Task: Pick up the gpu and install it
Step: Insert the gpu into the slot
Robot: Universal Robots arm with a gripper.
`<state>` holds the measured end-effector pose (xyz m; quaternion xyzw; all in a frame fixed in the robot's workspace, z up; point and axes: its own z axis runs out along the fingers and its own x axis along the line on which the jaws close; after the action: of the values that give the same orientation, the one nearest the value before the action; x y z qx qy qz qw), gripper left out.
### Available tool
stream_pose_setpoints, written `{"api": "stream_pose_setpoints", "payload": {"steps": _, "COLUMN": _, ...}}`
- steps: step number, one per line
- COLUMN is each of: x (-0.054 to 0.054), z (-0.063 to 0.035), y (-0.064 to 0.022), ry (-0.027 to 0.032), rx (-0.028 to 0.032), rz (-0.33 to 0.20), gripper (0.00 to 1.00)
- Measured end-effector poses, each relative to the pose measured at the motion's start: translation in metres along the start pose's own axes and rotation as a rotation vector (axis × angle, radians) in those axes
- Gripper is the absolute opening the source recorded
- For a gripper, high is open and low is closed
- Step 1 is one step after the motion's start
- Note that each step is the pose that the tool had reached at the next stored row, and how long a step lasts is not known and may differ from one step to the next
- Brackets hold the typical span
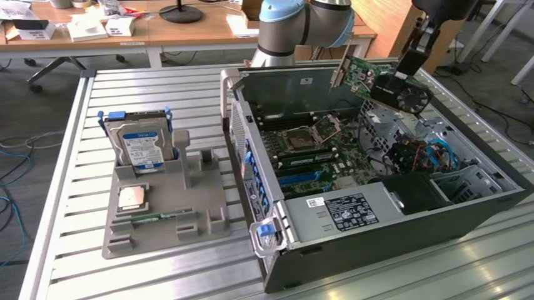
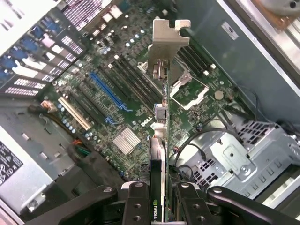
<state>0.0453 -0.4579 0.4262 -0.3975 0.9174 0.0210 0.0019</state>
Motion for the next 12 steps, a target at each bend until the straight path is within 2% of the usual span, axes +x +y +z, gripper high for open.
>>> {"api": "stream_pose_setpoints", "payload": {"steps": 12, "x": 0.0, "z": 0.0006, "y": 0.0, "ry": 0.0092, "rx": -0.0034, "rz": -0.218, "gripper": 0.26}}
